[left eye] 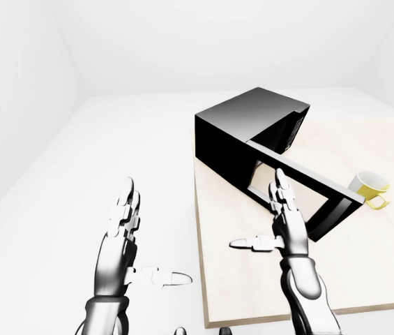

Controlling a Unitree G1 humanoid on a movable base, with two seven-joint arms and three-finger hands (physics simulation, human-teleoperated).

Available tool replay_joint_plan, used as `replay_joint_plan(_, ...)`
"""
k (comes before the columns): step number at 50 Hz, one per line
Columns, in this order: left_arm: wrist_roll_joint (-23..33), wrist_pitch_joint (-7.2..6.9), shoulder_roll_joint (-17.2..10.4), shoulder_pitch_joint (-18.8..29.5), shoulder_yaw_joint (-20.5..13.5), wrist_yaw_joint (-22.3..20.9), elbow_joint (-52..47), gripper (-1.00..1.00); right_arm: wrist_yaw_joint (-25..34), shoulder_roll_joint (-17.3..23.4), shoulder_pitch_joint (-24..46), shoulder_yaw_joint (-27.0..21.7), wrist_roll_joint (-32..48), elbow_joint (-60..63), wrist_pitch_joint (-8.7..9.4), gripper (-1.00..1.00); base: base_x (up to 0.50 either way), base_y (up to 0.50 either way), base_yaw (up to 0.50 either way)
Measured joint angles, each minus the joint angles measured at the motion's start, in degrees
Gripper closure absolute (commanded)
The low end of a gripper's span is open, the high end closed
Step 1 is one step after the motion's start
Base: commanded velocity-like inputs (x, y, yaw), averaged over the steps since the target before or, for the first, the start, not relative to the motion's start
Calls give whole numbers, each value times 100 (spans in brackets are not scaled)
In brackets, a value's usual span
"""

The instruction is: Close the microwave.

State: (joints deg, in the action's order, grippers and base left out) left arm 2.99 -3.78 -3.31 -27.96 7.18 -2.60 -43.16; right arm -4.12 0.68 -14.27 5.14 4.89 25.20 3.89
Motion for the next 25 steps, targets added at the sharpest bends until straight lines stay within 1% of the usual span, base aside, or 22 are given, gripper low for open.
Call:
replay_joint_plan(13,8,3,-4,-2,11,23,-8,-100,-23,-21,1028,-458,-178,-1732,-343,-100,0,0,0)
replay_joint_plan(15,8,2,-5,-3,11,25,-10,-100,-44,-3,1210,-530,-210,-1978,-369,-100,0,0,0)
replay_joint_plan(21,8,6,-5,-7,8,29,-12,-100,-121,75,1776,-718,-315,-2616,-364,-100,0,0,0)
replay_joint_plan(25,9,15,-5,-16,7,30,-16,-100,-193,135,2062,-824,-359,-2952,-411,-100,0,0,0)
